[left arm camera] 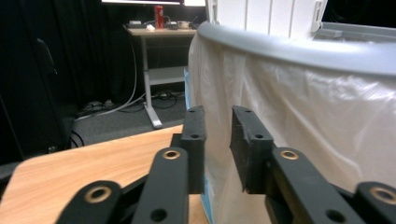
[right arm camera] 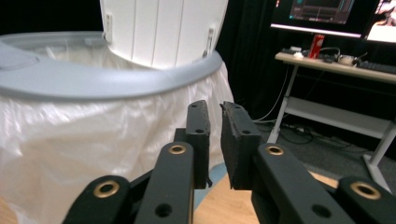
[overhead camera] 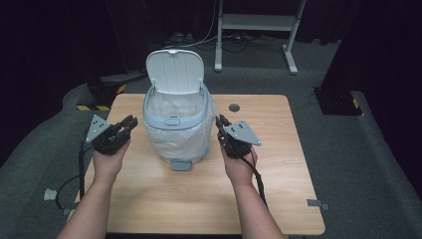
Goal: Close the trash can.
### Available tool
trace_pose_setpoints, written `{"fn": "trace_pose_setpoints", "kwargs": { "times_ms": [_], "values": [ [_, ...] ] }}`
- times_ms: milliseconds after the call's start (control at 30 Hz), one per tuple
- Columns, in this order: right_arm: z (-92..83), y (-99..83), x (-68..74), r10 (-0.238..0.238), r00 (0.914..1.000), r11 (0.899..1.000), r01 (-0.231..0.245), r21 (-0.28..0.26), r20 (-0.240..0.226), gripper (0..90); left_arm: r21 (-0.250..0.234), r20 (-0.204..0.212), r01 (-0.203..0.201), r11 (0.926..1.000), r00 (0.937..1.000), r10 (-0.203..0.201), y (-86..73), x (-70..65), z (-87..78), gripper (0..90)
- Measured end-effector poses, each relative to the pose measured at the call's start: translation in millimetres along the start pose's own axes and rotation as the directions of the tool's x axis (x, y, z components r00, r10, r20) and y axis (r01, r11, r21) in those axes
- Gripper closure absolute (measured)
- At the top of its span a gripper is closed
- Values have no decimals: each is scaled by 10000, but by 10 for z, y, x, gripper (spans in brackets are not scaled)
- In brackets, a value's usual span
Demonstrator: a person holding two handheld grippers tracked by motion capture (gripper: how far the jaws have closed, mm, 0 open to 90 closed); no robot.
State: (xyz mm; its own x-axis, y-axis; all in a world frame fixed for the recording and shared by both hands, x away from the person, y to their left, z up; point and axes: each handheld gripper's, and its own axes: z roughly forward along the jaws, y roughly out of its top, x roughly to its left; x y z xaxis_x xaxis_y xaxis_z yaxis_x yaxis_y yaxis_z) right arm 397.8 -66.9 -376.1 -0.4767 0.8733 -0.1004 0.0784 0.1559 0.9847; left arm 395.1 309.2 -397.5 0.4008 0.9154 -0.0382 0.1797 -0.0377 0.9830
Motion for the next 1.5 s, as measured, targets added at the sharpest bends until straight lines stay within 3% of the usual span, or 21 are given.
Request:
{"fn": "trace_pose_setpoints", "kwargs": {
  "times_ms": [167,333,467,633,800,967,1167,1500],
  "values": [
    [128,-106,-46,83,9998,9981,-71,618,-185,847,458,-171,38,9989,9998,-30,-110,21,125,851],
    [307,-220,-72,106,9993,9926,-62,1209,-361,837,1035,-184,145,9945,9998,-126,-225,15,289,867],
    [435,-298,-62,351,9990,9892,-309,1435,-268,836,986,-274,317,9946,9992,-291,-273,12,408,872],
    [618,-346,-30,207,9996,9871,-173,1593,-197,836,1000,-293,563,9934,9981,-536,-302,27,581,882],
    [751,-332,-24,289,9994,9848,-256,1717,-171,837,954,-79,430,9945,9991,-424,-287,-29,676,893],
    [796,-333,7,473,9976,9838,-379,1753,-500,899,934,-96,505,9943,9987,-498,-291,-77,682,896],
    [775,-340,13,541,9976,9820,-452,1833,-441,900,906,-258,256,9956,9994,-233,-303,-164,639,896],
    [580,-391,15,293,9990,9866,-237,1617,-324,900,717,-175,123,9973,9998,-111,-357,-336,504,897]
  ]
}}
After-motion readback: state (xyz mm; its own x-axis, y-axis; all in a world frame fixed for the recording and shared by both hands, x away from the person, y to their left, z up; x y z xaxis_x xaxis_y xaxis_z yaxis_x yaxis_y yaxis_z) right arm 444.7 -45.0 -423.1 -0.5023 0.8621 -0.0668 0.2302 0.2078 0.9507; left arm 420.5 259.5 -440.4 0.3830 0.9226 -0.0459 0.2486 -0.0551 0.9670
